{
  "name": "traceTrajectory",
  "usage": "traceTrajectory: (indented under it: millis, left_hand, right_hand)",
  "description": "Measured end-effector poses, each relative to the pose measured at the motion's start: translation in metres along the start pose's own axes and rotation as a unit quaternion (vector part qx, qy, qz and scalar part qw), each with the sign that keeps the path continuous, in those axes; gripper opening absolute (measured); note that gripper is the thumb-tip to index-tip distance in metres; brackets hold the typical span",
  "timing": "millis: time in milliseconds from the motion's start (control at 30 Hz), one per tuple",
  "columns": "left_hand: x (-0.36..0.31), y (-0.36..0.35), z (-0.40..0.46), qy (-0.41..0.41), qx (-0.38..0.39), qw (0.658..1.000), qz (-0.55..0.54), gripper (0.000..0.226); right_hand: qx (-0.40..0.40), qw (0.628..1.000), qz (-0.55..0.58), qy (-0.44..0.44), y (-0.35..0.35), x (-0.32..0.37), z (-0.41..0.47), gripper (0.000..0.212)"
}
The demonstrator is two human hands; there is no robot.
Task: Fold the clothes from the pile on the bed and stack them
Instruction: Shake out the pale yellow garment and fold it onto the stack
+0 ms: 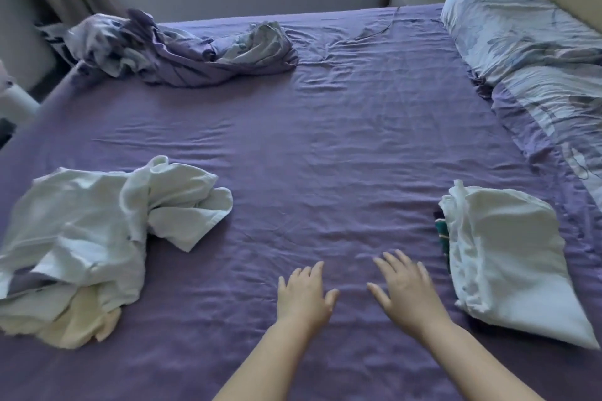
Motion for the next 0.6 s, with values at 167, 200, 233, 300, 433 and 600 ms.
traceTrajectory:
  millis: [167, 200, 233, 300, 433, 600]
  left_hand:
    - [0.092, 0.049, -0.03, 0.067, -0.024, 0.997, -0.026, 0.063]
    - [0.112, 0.056, -0.036, 0.081, -0.024, 0.996, -0.026, 0.063]
    - [0.132, 0.063, -0.042, 0.094, -0.025, 0.995, -0.025, 0.063]
    - [0.172, 0.075, -0.054, 0.12, -0.026, 0.992, -0.023, 0.063]
    - [0.246, 0.094, -0.076, 0.169, -0.041, 0.984, -0.029, 0.061]
    - [0.335, 0.11, -0.102, 0.217, -0.069, 0.974, -0.017, 0.055]
  right_hand:
    - [0.005, 0.997, -0.037, 0.07, 0.006, 0.104, 0.014, 0.058]
    - [0.007, 0.995, -0.041, 0.085, 0.007, 0.125, 0.017, 0.057]
    - [0.011, 0.994, -0.044, 0.101, 0.008, 0.146, 0.019, 0.057]
    - [0.02, 0.99, -0.053, 0.132, 0.007, 0.187, 0.022, 0.056]
    - [0.033, 0.981, -0.062, 0.183, 0.002, 0.264, 0.027, 0.055]
    - [0.042, 0.965, -0.059, 0.253, -0.013, 0.359, 0.029, 0.054]
Point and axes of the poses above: each hand's wrist, its own z-axis towards the middle knuckle, its own y-axis out of the back of the hand, x = y × z, the point moved 7 cm from there along z, towards the middle knuckle, and after that the axes turned 8 degrees about -z, right-handed, at the moved point
